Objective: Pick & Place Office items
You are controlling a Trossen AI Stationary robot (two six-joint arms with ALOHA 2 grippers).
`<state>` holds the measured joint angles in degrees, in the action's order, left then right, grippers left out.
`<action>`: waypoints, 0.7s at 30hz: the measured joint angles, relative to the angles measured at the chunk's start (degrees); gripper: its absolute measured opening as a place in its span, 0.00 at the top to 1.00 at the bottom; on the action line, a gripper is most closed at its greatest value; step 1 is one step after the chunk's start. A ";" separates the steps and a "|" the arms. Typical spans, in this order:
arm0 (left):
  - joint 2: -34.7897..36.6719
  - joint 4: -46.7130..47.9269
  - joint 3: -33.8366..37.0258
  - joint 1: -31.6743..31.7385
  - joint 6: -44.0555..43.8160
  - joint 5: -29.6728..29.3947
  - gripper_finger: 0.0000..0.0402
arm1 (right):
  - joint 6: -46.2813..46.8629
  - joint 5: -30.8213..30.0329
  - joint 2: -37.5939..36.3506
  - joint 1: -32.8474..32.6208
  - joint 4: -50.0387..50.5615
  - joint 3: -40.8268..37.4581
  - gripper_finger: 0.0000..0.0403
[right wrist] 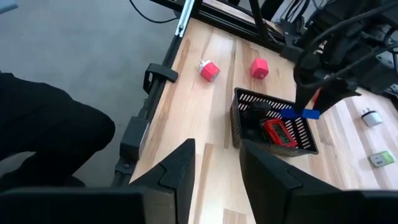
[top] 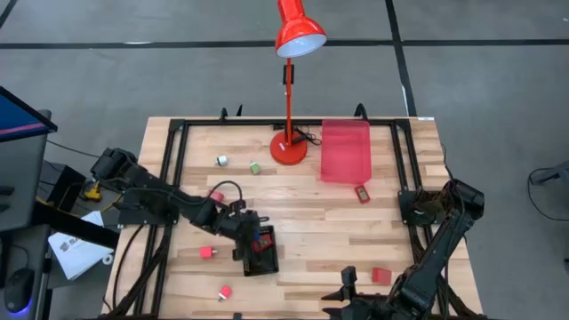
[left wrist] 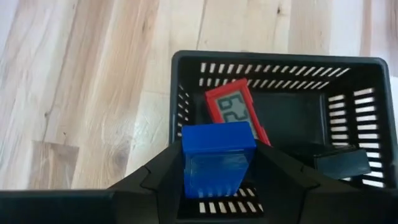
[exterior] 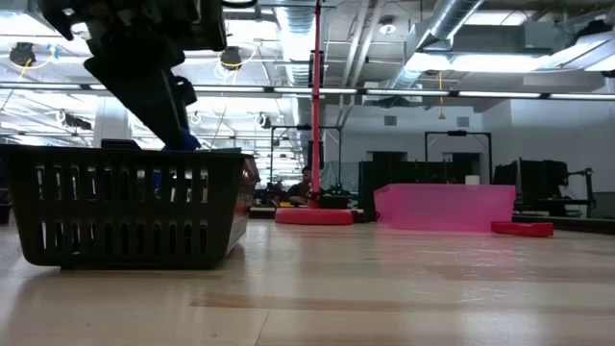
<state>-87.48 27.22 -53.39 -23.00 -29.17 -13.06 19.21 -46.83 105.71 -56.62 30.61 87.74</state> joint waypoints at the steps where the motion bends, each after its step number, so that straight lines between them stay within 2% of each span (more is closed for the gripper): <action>1: 0.00 0.00 0.00 -0.02 -0.16 0.19 0.59 | -0.23 0.00 0.00 0.00 0.02 0.00 0.71; 8: 0.00 0.01 0.00 -0.35 -3.00 2.53 0.55 | -0.80 0.00 0.00 -0.09 0.00 0.00 0.71; 14: 0.00 -0.68 0.00 -0.37 -2.79 1.91 0.41 | -0.78 -0.06 0.02 -0.54 0.02 0.00 0.71; 21: 0.01 -3.14 0.00 -1.55 1.97 0.55 0.28 | 1.47 -4.69 0.02 -1.18 4.11 0.00 0.71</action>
<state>-87.47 24.09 -53.39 -24.56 -27.20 -12.51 20.68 -51.52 105.73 -57.80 34.72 87.74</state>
